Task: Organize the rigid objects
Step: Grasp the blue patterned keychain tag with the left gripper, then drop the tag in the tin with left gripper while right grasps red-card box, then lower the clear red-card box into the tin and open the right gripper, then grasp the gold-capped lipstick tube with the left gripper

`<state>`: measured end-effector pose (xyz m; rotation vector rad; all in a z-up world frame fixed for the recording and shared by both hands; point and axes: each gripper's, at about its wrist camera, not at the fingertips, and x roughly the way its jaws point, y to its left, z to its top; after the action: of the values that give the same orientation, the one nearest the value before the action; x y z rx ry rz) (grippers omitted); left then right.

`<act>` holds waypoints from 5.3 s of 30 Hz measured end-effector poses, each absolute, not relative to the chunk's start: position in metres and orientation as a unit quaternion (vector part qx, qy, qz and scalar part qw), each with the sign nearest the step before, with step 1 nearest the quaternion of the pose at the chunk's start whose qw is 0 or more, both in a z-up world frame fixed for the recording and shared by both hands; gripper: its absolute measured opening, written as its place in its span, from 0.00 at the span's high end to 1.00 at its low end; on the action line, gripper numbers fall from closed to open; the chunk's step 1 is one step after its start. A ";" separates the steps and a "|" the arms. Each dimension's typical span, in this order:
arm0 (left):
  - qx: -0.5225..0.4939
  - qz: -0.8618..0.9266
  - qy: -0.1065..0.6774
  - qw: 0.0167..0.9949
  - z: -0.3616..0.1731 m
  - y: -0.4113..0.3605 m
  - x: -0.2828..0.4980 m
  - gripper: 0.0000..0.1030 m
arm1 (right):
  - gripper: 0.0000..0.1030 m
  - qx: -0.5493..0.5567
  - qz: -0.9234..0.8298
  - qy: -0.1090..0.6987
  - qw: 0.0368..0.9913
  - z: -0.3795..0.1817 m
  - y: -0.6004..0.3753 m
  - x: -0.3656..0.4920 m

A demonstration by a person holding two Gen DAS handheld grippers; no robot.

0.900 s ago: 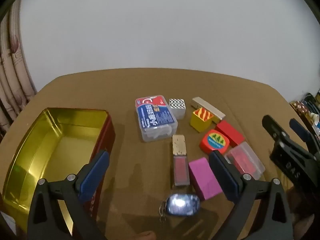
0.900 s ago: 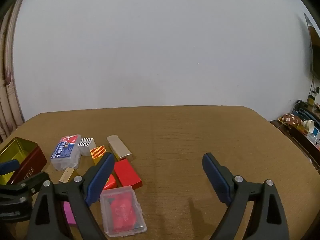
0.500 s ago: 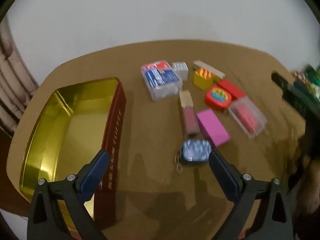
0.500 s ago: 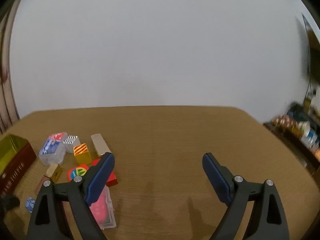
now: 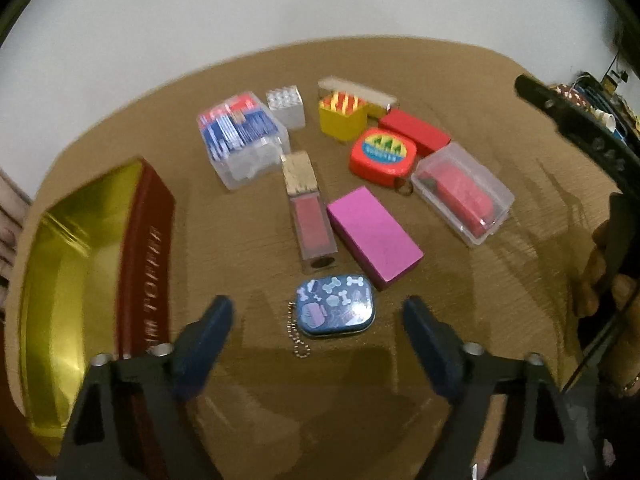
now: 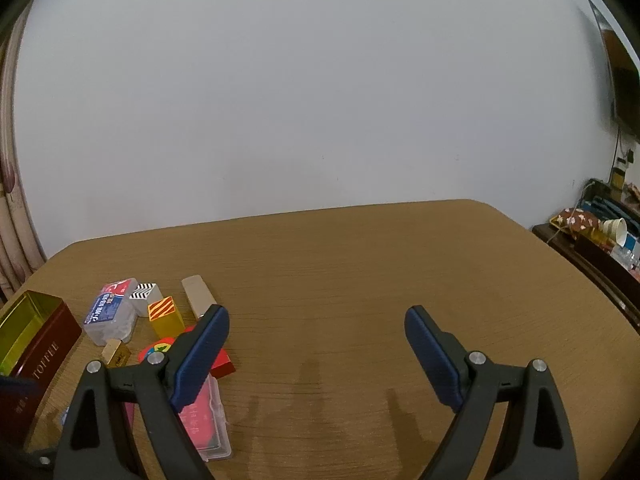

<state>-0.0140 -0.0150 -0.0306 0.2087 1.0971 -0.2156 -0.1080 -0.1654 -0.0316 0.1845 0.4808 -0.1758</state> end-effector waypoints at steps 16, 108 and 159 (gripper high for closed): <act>0.039 -0.128 0.505 0.853 0.002 0.004 -0.031 0.61 | 0.11 0.108 -0.080 0.242 0.961 -0.025 -0.184 -0.115; -0.110 0.145 0.444 0.877 0.035 0.222 -0.233 0.12 | 0.48 0.009 0.216 0.579 0.786 -0.010 0.183 0.005; -0.032 -0.024 0.489 0.872 0.050 0.020 -0.023 0.14 | 0.43 0.104 -0.033 0.404 0.908 -0.081 -0.175 -0.078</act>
<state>-0.0229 0.0199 0.0498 -0.0667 1.0217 -0.0493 -0.0777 -0.1749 -0.0811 0.2143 0.8347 -0.0685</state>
